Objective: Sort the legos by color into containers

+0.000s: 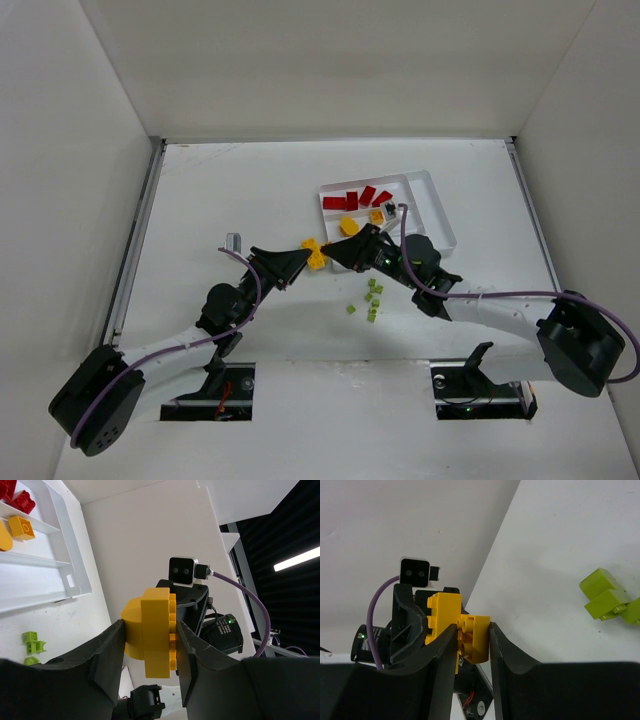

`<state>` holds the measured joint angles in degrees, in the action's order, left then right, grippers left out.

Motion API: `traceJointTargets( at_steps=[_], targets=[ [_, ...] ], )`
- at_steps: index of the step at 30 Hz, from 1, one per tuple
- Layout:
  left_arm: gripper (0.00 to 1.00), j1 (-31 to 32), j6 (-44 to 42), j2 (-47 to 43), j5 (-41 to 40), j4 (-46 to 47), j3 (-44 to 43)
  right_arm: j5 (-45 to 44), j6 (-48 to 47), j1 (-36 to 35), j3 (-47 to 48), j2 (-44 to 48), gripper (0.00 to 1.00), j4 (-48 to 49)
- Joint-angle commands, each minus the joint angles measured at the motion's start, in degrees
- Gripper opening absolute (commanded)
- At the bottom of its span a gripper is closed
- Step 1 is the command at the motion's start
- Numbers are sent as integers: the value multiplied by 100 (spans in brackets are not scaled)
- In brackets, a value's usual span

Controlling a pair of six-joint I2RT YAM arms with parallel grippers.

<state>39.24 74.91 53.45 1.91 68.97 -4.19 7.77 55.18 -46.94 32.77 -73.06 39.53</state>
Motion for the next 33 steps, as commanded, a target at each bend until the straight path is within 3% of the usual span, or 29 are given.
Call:
traceJointTargets(
  at_steps=[1,19,24,28,33],
  targets=[
    [34,-27,58,-10,134,495,14,383,125,-83,-43,169,30,503],
    [68,-167,-380,-151,-226,-726,-135,-1172,-1096,-267,185,345,30,-929],
    [67,-97,-960,-379,-542,-1841,-337,-1865,-1675,-469,361,257,30,-1473],
    [53,218,-1593,-502,-1104,-2852,-705,-2595,-2247,-767,677,108,30,-2027],
    [52,737,-2164,-301,-1720,-3249,-1119,-3272,-2749,-1181,1090,-226,30,-2467]
  ],
)
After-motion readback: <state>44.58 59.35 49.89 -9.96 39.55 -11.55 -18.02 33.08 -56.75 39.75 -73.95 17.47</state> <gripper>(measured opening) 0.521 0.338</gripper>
